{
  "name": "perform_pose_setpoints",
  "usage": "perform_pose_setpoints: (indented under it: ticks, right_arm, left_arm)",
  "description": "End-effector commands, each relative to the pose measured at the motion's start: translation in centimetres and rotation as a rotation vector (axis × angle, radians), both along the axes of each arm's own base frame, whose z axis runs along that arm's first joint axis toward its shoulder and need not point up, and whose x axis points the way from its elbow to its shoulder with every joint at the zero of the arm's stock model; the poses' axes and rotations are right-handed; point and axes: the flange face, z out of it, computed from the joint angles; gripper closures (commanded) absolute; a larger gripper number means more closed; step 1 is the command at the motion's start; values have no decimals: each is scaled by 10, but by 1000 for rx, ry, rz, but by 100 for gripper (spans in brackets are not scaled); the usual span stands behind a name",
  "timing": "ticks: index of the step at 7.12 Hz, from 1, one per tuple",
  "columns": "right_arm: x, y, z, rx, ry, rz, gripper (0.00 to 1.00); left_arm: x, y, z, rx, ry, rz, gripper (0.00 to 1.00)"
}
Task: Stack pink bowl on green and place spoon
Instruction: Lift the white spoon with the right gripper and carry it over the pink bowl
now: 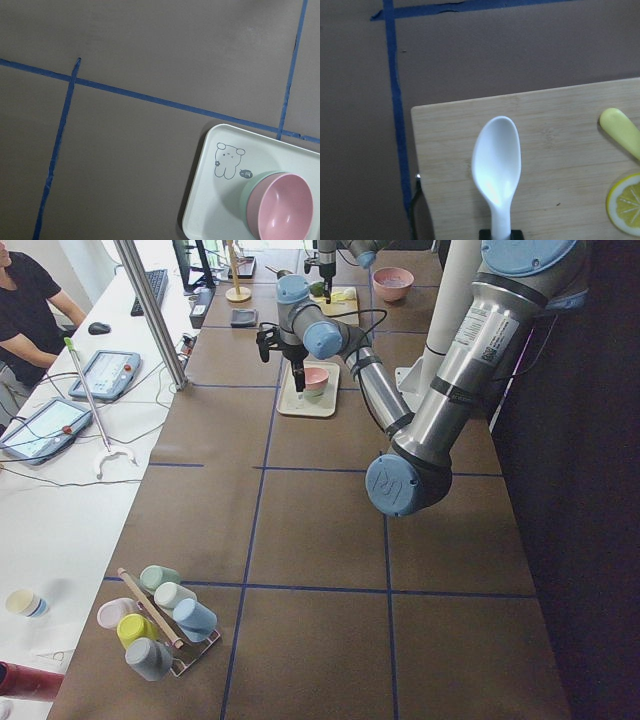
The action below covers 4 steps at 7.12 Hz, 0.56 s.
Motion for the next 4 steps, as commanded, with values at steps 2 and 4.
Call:
perform_pose_setpoints:
  ticks: [2,4]
  right_arm:
    - [-33,-37,-127,-23,10,-2,100]
    - [-110,-23,-212,9,37,-100,100]
  left_arm:
    - [-36,13,65,128,-75,113,0]
    - [-91,30,118,279,-141,215,0]
